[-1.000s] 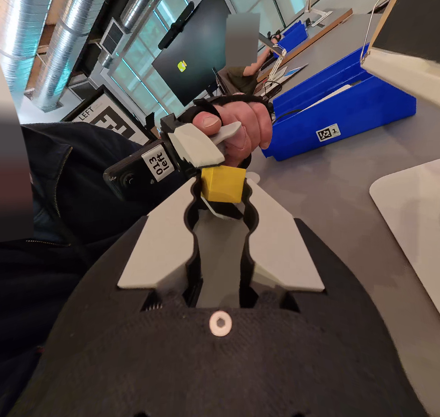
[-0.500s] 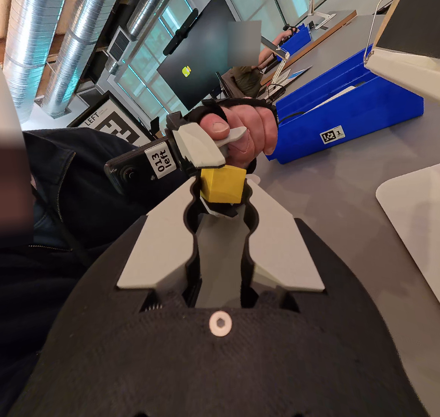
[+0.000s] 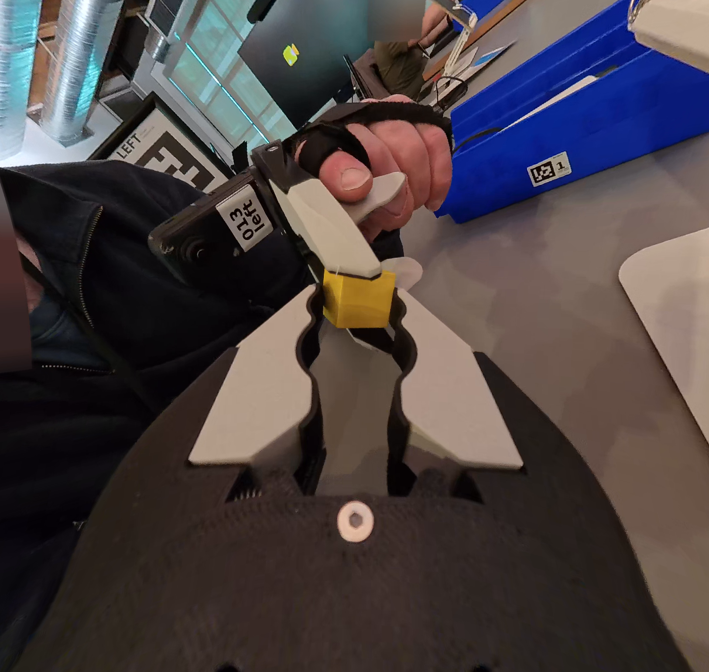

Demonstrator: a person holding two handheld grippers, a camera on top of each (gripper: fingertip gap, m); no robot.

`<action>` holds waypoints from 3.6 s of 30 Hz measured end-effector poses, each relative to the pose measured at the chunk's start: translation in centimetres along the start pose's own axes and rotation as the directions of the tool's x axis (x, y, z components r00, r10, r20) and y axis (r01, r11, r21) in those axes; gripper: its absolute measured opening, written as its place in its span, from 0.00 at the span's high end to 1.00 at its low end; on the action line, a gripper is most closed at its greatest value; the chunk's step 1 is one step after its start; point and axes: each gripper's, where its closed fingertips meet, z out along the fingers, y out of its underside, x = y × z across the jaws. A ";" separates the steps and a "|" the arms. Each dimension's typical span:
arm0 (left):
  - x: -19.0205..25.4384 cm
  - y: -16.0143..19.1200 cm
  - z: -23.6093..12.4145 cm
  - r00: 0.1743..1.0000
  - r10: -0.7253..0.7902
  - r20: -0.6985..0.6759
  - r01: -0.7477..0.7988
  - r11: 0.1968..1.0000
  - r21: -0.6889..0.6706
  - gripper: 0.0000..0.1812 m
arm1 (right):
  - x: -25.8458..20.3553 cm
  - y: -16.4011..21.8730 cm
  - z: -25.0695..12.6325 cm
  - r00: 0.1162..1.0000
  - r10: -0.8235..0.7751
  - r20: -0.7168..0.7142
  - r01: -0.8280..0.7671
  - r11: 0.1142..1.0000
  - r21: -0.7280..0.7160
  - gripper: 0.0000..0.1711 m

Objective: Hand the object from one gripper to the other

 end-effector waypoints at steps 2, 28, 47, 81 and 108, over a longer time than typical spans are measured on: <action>0.2 -0.1 0.1 1.000 0.005 -0.005 -0.005 1.000 0.001 0.76 | 0.1 0.2 0.1 1.000 0.006 0.007 -0.006 1.000 -0.009 0.82; -3.5 1.3 -0.9 0.912 -0.408 0.040 0.399 0.905 0.147 0.76 | 0.7 -4.5 -2.0 0.886 -0.349 -0.306 0.388 0.919 0.075 0.58; -7.2 0.1 -3.1 0.140 -0.819 -0.556 0.975 0.018 0.219 0.76 | 0.9 -8.2 -0.7 -0.215 -0.807 -0.550 0.781 0.196 -0.593 0.57; -7.9 -1.3 -3.1 -0.098 -0.652 -0.752 0.924 -0.341 0.175 0.76 | 0.3 -9.7 -0.9 -0.369 -0.715 -0.594 0.730 0.173 -0.661 0.75; -8.2 0.4 -3.8 0.632 -0.767 -0.116 0.734 0.543 0.407 0.66 | 0.7 -9.6 -2.3 0.433 -0.554 -0.711 0.775 0.632 -0.020 0.76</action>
